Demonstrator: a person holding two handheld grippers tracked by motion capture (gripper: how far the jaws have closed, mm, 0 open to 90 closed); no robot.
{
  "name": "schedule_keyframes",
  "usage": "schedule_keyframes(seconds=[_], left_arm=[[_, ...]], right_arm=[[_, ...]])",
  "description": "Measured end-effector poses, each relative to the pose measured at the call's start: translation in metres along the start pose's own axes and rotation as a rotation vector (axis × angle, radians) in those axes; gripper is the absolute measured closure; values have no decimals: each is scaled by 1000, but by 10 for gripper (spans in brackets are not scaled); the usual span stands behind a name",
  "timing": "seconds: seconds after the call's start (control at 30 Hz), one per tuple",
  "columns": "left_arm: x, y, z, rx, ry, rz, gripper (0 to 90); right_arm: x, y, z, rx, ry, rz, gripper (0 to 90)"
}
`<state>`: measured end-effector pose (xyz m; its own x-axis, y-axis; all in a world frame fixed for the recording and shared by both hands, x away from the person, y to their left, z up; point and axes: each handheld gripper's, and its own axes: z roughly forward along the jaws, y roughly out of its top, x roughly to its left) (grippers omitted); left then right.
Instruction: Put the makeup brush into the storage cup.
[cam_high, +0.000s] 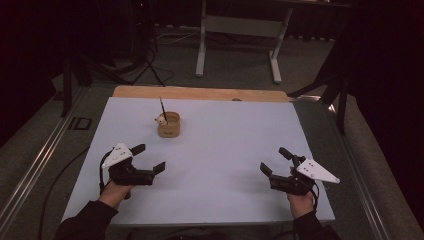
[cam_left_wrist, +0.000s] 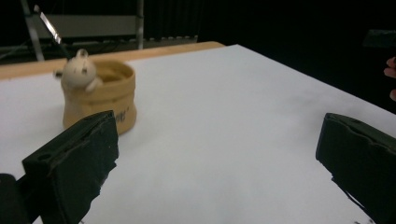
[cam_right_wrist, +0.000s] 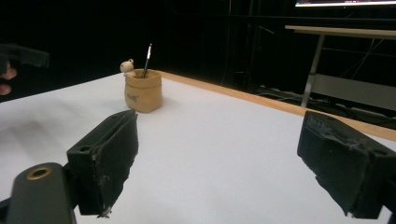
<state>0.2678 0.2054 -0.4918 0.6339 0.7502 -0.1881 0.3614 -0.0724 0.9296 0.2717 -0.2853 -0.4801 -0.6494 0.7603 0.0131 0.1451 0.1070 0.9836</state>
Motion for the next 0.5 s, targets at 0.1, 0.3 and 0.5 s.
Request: schedule_keyframes(seconds=[0.1,0.3,0.5], left_arm=[[1,-8,-5,8,-2,-1,4],[6,-16,-13,-16,8,6,4],[7,-23,-14,1,22,21,4]], right_arm=[[0,0,0,1,-1,2,124],[0,0,1,5,2,1,124],[-1,0,0,3,2,1,124]])
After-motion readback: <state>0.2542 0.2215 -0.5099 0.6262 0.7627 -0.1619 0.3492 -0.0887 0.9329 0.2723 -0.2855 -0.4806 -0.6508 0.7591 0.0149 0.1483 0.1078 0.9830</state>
